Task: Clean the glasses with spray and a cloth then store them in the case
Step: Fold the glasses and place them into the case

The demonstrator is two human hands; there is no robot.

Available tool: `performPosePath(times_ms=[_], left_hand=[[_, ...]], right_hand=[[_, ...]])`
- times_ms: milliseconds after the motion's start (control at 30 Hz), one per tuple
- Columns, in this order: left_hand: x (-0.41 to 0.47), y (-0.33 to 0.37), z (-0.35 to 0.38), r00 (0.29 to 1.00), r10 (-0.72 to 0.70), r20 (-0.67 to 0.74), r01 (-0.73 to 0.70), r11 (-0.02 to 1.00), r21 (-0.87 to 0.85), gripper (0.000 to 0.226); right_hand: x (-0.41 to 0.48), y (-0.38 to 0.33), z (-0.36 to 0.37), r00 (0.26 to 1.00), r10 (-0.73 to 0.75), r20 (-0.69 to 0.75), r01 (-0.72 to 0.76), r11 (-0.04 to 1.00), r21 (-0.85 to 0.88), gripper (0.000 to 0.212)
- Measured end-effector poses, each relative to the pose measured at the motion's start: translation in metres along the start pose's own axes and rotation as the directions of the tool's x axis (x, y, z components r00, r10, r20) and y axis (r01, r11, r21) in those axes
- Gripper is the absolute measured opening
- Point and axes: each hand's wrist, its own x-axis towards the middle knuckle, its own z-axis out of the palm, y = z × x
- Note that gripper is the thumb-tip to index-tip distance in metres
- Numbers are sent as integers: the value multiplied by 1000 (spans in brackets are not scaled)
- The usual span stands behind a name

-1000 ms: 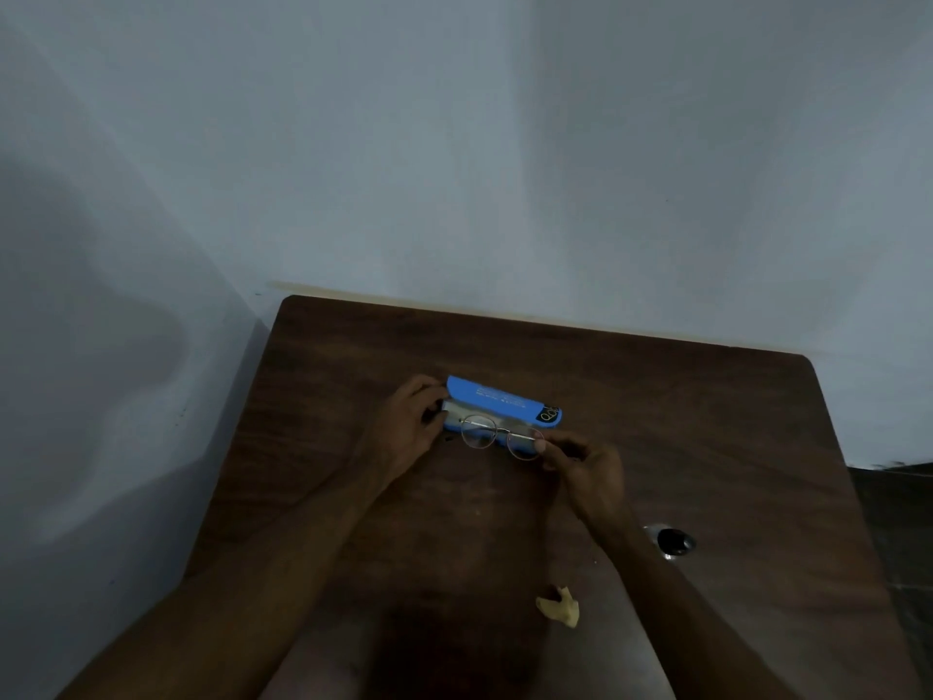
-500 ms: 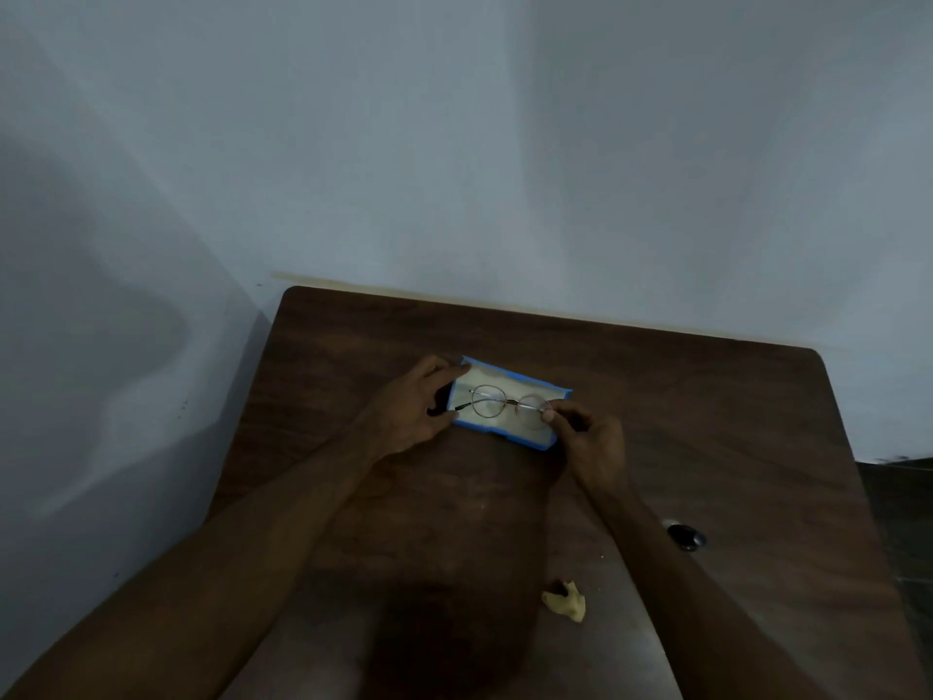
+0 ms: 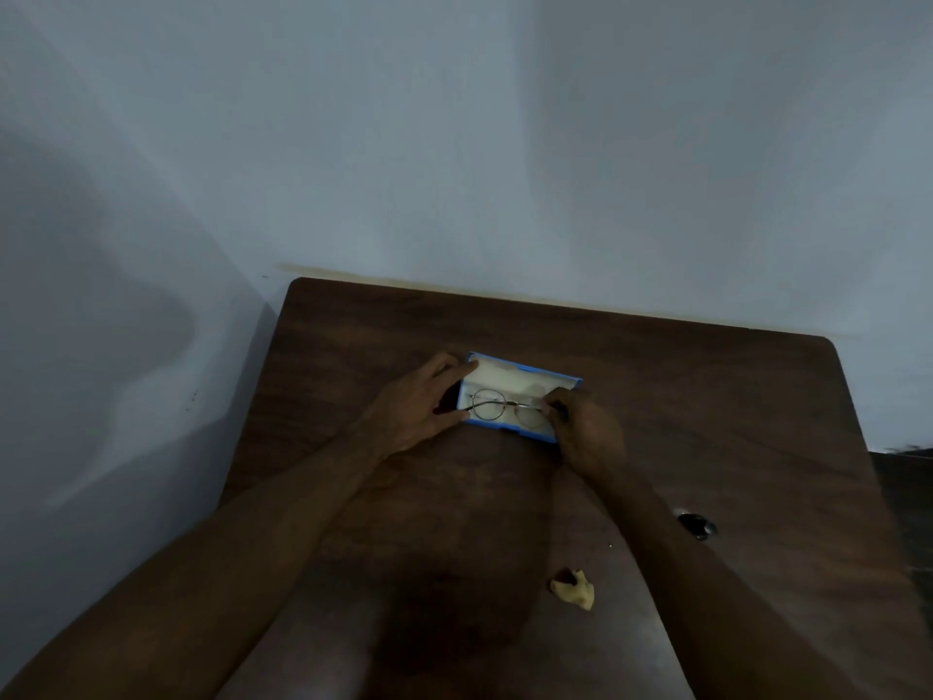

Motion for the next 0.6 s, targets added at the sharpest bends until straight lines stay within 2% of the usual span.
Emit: performPosePath(times_ms=[100, 167, 367, 600], left_hand=[[-3, 2, 2, 1000, -12, -5, 12, 1000, 23, 77], [-4, 3, 4, 1000, -11, -4, 11, 999, 36, 77], [-7, 4, 9, 1000, -16, -9, 17, 998, 52, 77], [-13, 9, 17, 998, -16, -55, 18, 999, 35, 76]], right_hand=[[-3, -1, -1, 992, -128, -8, 123, 967, -222, 18], [-6, 0, 2, 987, -155, -30, 140, 945, -295, 19], [-17, 9, 16, 970, -211, -124, 155, 922, -356, 23], [-28, 15, 17, 953, -266, -146, 194, 903, -383, 48]])
